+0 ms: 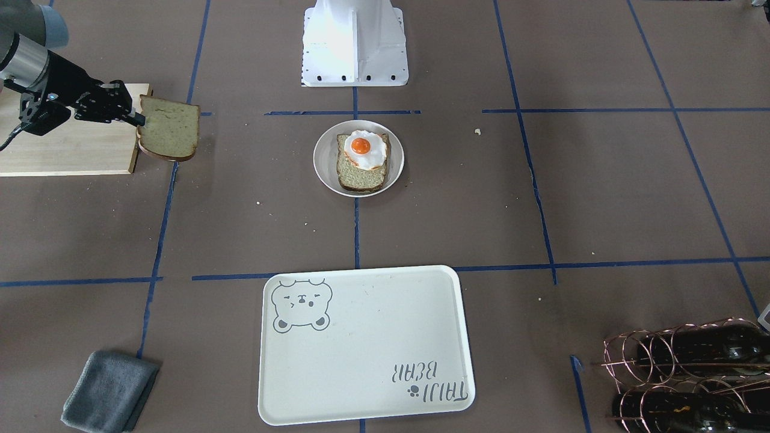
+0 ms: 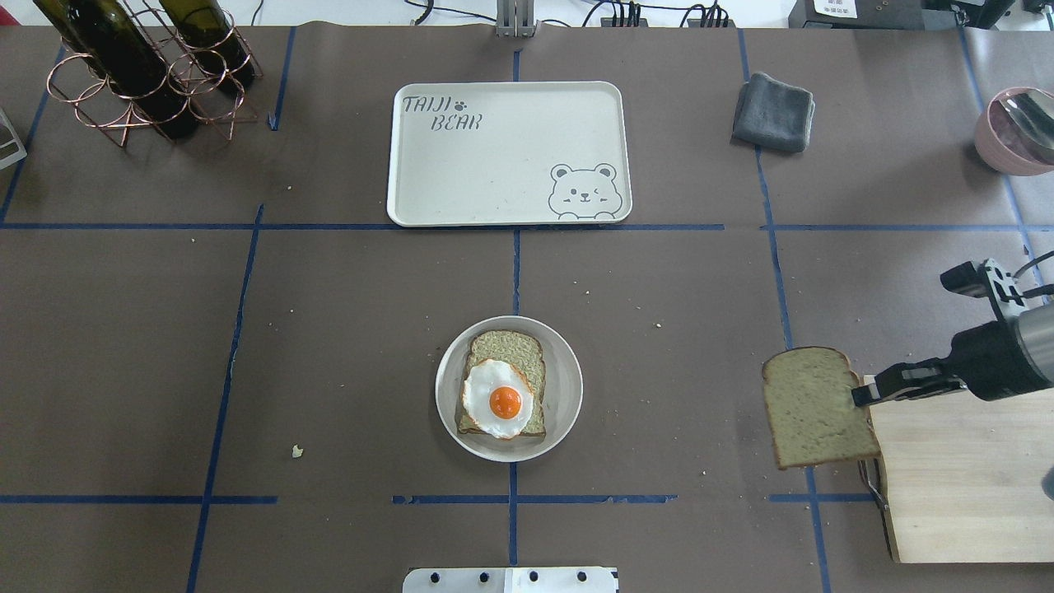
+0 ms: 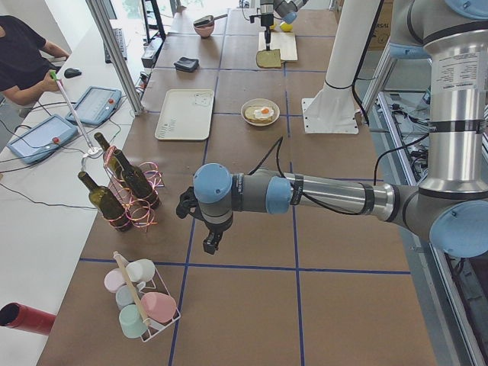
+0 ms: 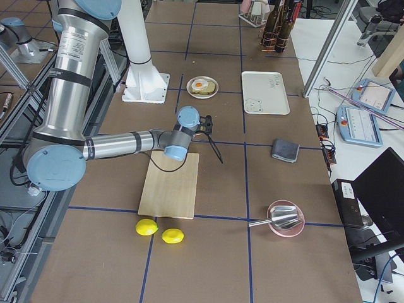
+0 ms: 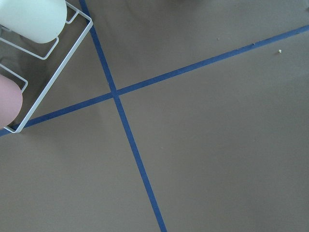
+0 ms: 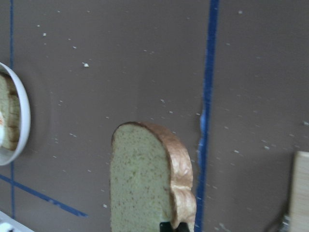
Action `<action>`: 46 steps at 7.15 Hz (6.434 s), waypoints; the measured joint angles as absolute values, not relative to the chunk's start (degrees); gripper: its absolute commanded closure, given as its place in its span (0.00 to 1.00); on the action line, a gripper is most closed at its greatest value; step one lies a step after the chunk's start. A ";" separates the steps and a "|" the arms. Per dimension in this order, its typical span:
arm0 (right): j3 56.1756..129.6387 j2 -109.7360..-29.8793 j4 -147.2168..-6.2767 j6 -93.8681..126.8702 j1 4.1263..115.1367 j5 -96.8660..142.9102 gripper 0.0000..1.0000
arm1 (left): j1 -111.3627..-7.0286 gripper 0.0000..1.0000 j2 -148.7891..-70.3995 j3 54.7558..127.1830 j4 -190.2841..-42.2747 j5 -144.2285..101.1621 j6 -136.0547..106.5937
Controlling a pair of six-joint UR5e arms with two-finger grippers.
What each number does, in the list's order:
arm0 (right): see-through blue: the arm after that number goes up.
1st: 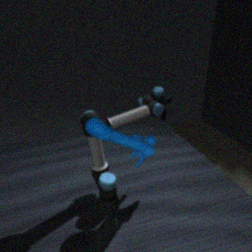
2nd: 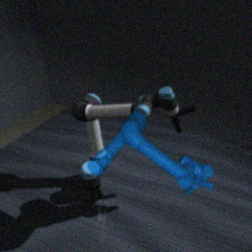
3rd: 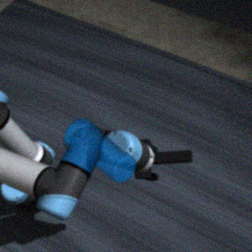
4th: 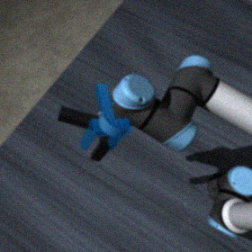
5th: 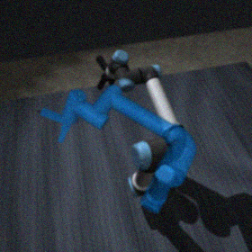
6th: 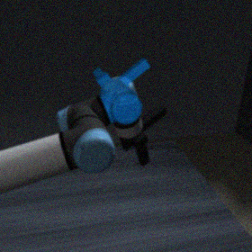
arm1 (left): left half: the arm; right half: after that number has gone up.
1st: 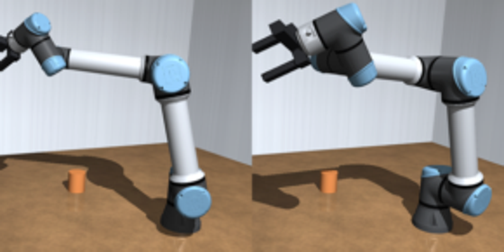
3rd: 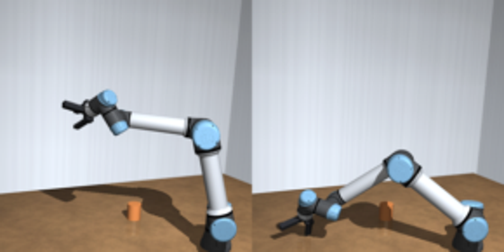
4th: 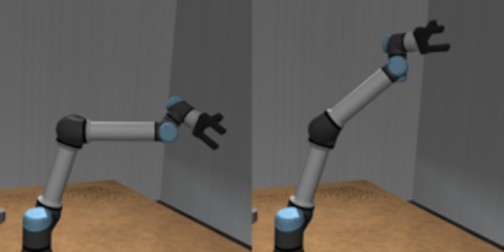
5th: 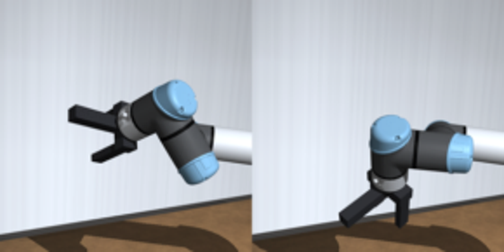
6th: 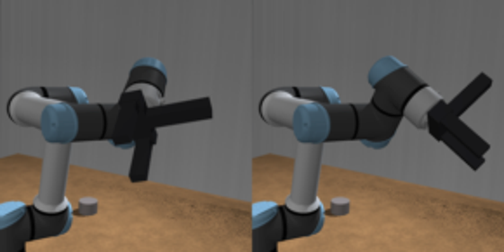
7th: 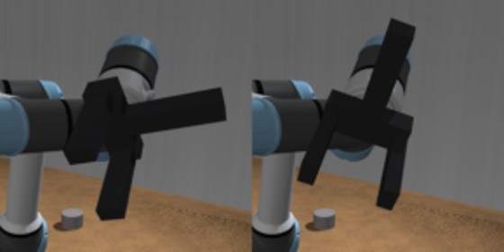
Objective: Make sandwich and place on tray
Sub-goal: 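Lift the bread slice with the right gripper and carry it over the plate, then lower the bread onto the fried egg slice and open the right gripper, then withdraw the right gripper from the plate while the left arm reaches toward the plate, then grasp the rim of the white plate with the left gripper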
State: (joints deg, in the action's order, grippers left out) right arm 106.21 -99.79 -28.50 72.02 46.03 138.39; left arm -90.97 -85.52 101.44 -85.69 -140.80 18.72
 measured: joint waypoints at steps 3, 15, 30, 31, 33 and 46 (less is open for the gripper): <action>102.93 -81.33 -32.30 85.11 42.89 138.44 1.00 | -90.97 0.00 -85.52 101.48 -85.70 -140.80 18.72; 91.30 -64.74 -33.87 94.98 26.10 117.56 1.00 | -91.05 0.00 -84.91 102.69 -85.69 -141.68 18.64; 100.47 -93.71 -34.46 75.04 51.11 129.94 0.00 | -42.71 0.29 -91.60 104.96 -141.05 -130.48 -70.87; 98.95 -93.91 -34.42 72.35 53.28 131.16 0.00 | -35.06 0.30 -96.13 104.93 -140.23 -124.33 -81.16; 97.72 -93.93 -34.44 70.40 56.20 132.80 0.00 | -25.73 0.38 -103.79 103.72 -133.78 -115.14 -89.15; 95.90 -93.35 -33.99 69.52 56.43 132.93 0.00 | -21.62 0.67 -112.86 98.23 -125.85 -106.56 -86.72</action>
